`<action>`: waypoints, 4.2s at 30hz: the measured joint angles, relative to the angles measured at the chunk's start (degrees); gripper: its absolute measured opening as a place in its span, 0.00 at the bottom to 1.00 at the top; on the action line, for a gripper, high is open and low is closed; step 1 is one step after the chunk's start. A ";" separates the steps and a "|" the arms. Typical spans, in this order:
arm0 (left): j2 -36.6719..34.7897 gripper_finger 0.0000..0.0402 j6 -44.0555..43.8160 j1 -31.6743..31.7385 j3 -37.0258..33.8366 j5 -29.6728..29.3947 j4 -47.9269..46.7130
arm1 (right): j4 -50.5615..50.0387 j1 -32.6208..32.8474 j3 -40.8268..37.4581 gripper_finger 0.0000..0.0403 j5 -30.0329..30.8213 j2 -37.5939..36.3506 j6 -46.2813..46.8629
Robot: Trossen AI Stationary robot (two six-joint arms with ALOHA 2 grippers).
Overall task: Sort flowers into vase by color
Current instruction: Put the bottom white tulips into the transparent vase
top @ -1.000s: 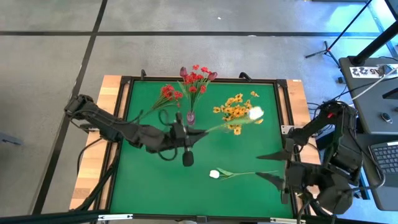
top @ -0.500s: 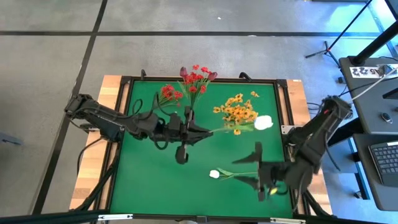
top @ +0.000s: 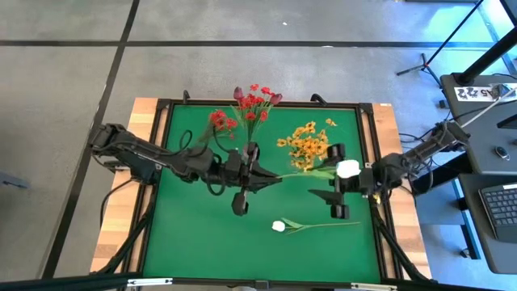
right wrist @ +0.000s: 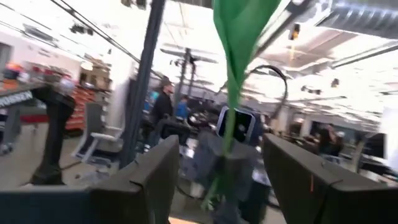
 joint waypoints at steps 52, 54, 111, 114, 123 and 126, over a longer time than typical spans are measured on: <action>-3.11 0.46 10.32 -5.00 0.00 -21.48 -9.02 | -24.53 -4.49 1.87 0.00 6.91 -12.10 6.09; -4.17 0.47 10.76 -5.76 0.00 -24.05 -10.96 | -28.58 -4.49 4.31 0.00 7.48 -13.70 7.36; -9.12 0.29 -2.50 -7.65 0.00 -34.28 -36.49 | -59.87 -4.54 -3.41 0.00 24.26 -19.63 24.85; -9.14 0.29 -3.26 -7.63 0.00 -34.35 -37.32 | -58.61 -4.54 -3.45 0.00 23.84 -19.67 23.59; -8.22 0.29 -3.26 -7.25 0.00 -34.32 -38.17 | -53.86 -4.54 -3.41 0.00 25.23 -19.80 18.50; -7.82 0.29 -3.96 -6.67 0.00 -33.65 -37.98 | -53.88 -4.54 -3.41 0.00 26.22 -19.14 17.08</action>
